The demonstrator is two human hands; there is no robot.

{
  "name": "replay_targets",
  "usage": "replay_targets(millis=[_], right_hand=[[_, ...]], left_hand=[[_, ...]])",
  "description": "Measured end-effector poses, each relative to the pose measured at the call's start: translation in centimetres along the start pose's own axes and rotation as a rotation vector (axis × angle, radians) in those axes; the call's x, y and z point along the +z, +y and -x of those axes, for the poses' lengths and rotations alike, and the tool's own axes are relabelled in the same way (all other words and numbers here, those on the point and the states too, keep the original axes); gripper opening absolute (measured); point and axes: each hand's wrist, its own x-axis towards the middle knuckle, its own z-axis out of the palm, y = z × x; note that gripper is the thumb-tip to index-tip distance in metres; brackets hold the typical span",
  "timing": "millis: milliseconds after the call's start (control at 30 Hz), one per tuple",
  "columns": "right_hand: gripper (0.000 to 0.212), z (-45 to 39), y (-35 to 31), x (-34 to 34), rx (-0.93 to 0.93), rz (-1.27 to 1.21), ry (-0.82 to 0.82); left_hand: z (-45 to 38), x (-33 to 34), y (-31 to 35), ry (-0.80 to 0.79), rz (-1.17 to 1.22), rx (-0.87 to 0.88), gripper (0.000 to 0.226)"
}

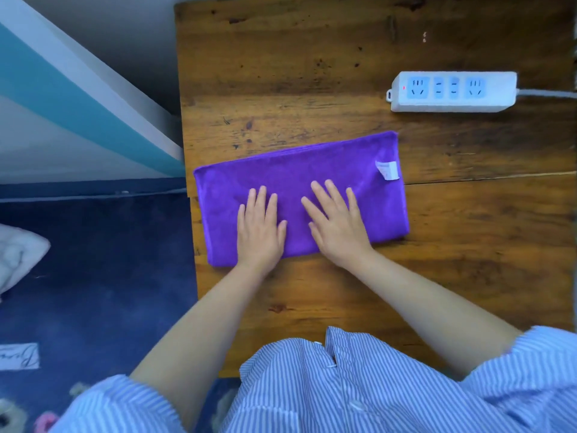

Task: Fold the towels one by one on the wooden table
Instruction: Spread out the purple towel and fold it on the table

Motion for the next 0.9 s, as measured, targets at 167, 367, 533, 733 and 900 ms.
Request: replay_targets(millis=[167, 367, 533, 733, 900], right_hand=[[0.046, 0.8, 1.0, 1.8, 0.026, 0.106, -0.168], [0.053, 4.0, 6.2, 1.9, 0.184, -0.001, -0.242], [0.059, 6.4, 9.2, 1.3, 0.308, -0.147, -0.268], [0.049, 6.6, 8.1, -0.1, 0.657, -0.316, -0.013], [0.059, 3.6, 5.4, -0.3, 0.991, -0.535, -0.016]], left_hand=[[0.3, 1.7, -1.8, -0.014, -0.083, -0.022, 0.06], [2.5, 1.3, -6.4, 0.002, -0.104, -0.144, 0.063], [3.1, 0.3, -7.1, -0.019, -0.122, -0.175, 0.064], [1.0, -1.2, -3.6, 0.081, -0.11, -0.026, 0.061], [-2.3, -0.5, 0.0, 0.043, -0.128, 0.015, 0.068]])
